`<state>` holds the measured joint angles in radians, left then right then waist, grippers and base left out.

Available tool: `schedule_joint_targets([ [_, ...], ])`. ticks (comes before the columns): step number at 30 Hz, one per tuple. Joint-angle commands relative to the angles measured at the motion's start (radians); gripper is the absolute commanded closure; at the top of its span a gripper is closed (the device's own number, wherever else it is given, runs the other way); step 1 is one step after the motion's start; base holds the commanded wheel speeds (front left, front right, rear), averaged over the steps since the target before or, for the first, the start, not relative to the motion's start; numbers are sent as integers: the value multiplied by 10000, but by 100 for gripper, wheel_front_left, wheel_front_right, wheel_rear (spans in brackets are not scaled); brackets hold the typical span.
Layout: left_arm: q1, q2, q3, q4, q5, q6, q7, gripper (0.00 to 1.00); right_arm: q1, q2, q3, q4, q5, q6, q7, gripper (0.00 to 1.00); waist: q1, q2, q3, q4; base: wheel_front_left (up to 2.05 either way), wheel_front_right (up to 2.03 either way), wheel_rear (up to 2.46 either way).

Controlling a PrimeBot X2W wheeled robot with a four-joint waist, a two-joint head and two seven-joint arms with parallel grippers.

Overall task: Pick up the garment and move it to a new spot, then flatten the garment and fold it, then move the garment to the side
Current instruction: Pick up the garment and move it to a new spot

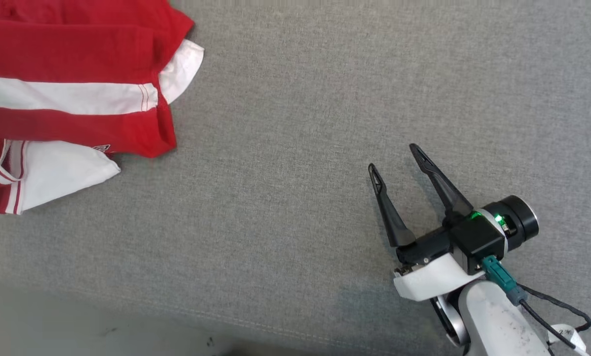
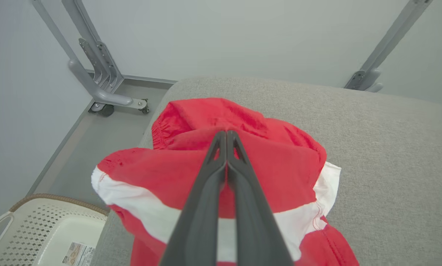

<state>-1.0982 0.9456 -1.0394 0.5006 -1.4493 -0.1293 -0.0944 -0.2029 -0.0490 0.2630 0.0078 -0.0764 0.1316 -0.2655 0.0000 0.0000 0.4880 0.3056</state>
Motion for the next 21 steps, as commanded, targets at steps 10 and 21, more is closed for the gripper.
schedule_joint_targets([
  [10, -359, 853, -479, -1525, 846, -26, -1521, 100, 975, -26, -120, -222, 1077, -17, 0, 0, 0, 0, -2709, -986, 0, 0, 0],
  [21, -327, 555, 523, -2684, 1196, -26, -1699, 100, 1570, -25, -434, -580, 1807, -17, 0, 0, 0, 0, -3784, -2535, 0, 0, 0],
])
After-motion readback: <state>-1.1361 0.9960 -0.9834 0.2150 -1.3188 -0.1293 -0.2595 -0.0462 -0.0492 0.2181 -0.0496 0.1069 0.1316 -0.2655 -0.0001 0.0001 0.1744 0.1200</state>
